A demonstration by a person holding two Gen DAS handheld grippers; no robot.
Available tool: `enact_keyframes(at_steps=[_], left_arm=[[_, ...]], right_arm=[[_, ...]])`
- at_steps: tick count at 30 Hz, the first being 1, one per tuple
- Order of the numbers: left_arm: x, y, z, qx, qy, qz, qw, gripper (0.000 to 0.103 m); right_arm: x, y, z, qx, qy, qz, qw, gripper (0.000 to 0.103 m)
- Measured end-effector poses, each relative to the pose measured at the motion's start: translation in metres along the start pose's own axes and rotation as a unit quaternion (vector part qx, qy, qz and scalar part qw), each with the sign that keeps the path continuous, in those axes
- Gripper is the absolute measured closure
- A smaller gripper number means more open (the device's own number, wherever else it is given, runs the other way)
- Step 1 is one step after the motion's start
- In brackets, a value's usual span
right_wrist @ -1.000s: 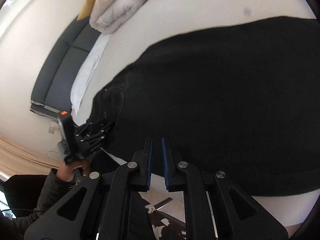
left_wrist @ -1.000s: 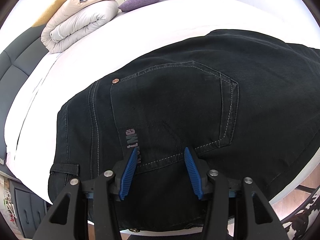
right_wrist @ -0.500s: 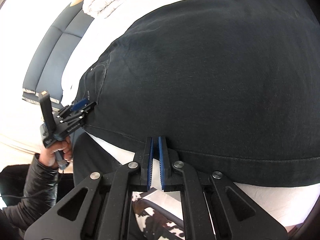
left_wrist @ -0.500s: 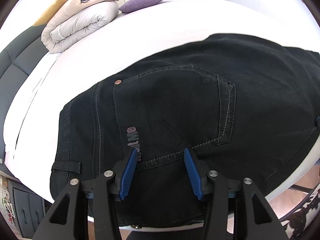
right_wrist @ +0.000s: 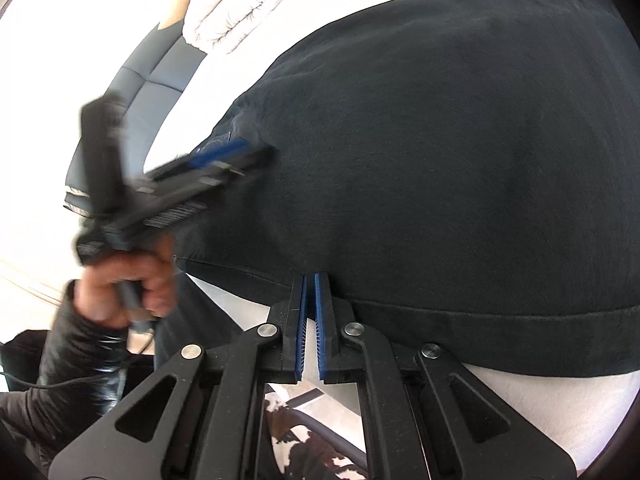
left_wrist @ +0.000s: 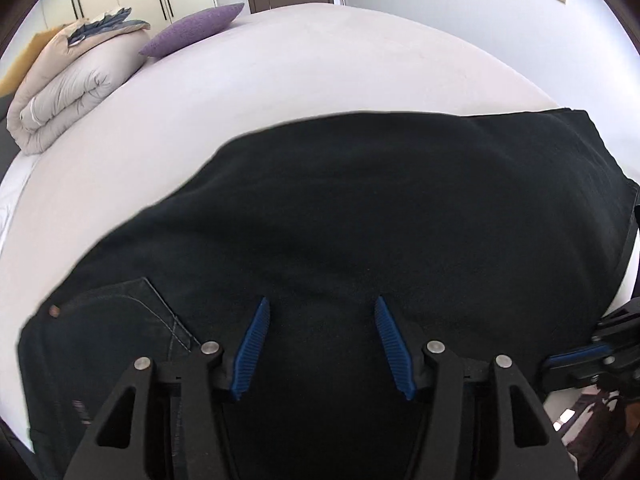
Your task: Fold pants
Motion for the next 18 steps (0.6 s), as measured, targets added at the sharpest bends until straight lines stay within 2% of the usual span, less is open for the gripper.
enact_keyframes(at_steps=[2, 5, 8, 9, 11, 14, 17, 18], left_arm=[[0.006, -0.001, -0.013, 0.023, -0.032, 0.008, 0.9992, 0.043], [0.015, -0.008, -0.033, 0.018, -0.041, 0.011, 0.9989, 0.043], [0.02, -0.019, -0.046, 0.027, -0.049, 0.012, 0.9984, 0.055], [0.017, -0.025, -0.049, 0.026, -0.048, 0.013, 0.9984, 0.06], [0.004, -0.035, -0.055, 0.026, -0.042, 0.028, 0.9984, 0.06], [-0.028, -0.032, -0.062, 0.031, -0.039, 0.039, 0.998, 0.06], [-0.055, -0.004, -0.067, 0.034, -0.03, 0.022, 0.9987, 0.06], [-0.06, 0.007, -0.062, 0.033, -0.03, 0.012, 0.9989, 0.06]], right_arm=[[0.001, -0.006, 0.008, -0.01, 0.015, 0.005, 1.0, 0.103], [-0.001, -0.025, 0.025, -0.009, 0.038, 0.018, 0.999, 0.103], [-0.015, -0.059, 0.03, 0.009, 0.041, 0.044, 0.998, 0.103], [-0.023, -0.068, 0.027, 0.003, 0.033, 0.058, 0.998, 0.103], [-0.042, -0.079, 0.022, -0.026, 0.036, 0.076, 0.996, 0.103], [-0.077, -0.065, 0.018, -0.052, 0.047, 0.061, 0.996, 0.103], [-0.107, -0.022, 0.008, -0.083, 0.061, 0.022, 0.994, 0.103], [-0.117, -0.006, 0.005, -0.081, 0.067, 0.015, 0.994, 0.103]])
Point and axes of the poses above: each gripper's, at about its wrist camera, not at the fingertips, and y roughly the way its jaws point, z to its right, x to its underside, the point moved 5 cm from there along y, roughly the way its jaws point, and after that the axes turned 2 degrees about -y, right-handed, at the moved point
